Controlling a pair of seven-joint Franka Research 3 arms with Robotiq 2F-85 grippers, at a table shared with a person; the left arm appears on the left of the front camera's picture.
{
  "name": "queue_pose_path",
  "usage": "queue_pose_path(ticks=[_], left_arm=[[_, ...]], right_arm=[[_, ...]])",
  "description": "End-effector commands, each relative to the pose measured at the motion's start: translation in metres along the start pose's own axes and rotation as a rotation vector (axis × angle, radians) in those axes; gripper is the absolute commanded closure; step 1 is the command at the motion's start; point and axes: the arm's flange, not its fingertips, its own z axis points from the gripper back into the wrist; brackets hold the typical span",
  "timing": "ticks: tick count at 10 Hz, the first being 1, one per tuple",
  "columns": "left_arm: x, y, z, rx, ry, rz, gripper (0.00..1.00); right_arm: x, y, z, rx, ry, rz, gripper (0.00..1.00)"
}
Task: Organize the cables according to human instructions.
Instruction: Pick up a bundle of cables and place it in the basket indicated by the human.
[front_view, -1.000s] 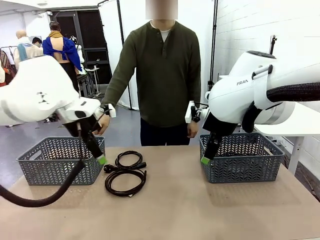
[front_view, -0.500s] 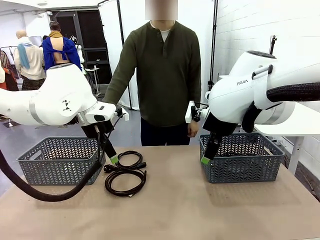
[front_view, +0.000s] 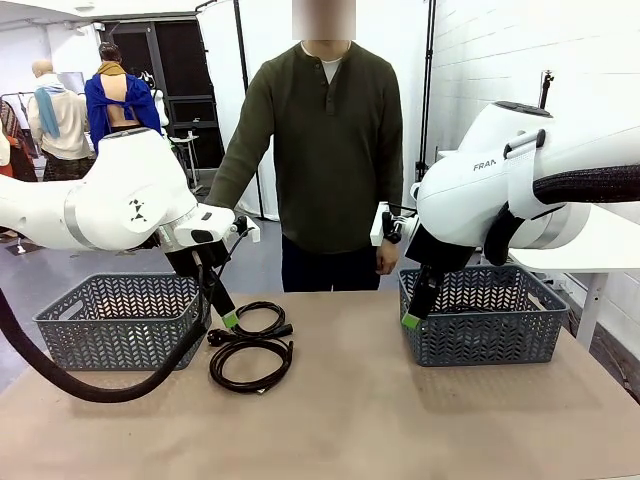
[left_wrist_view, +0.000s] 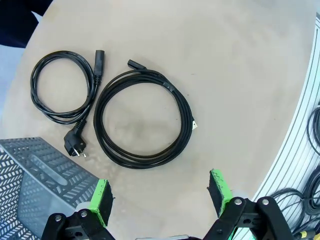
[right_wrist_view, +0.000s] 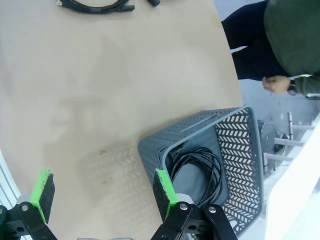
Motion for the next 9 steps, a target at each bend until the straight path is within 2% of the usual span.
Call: queue_pose_path(ticks=[1, 4, 9], left_arm=[[-0.003, 0.001, 0.001, 0.006, -0.006, 0.004, 0.0], [0.0, 0.0, 0.0, 0.0, 0.0, 0.0, 0.0], [0.042, -0.013, -0.042, -0.053, 0.069, 0.18, 0.0]], right_arm=[[0.0, 0.0, 0.0, -0.012, 0.005, -0.007, 0.0], [0.0, 0.0, 0.0, -0.012, 0.005, -0.007, 0.0], [0.0, 0.0, 0.0, -0.012, 0.005, -0.007, 0.0]])
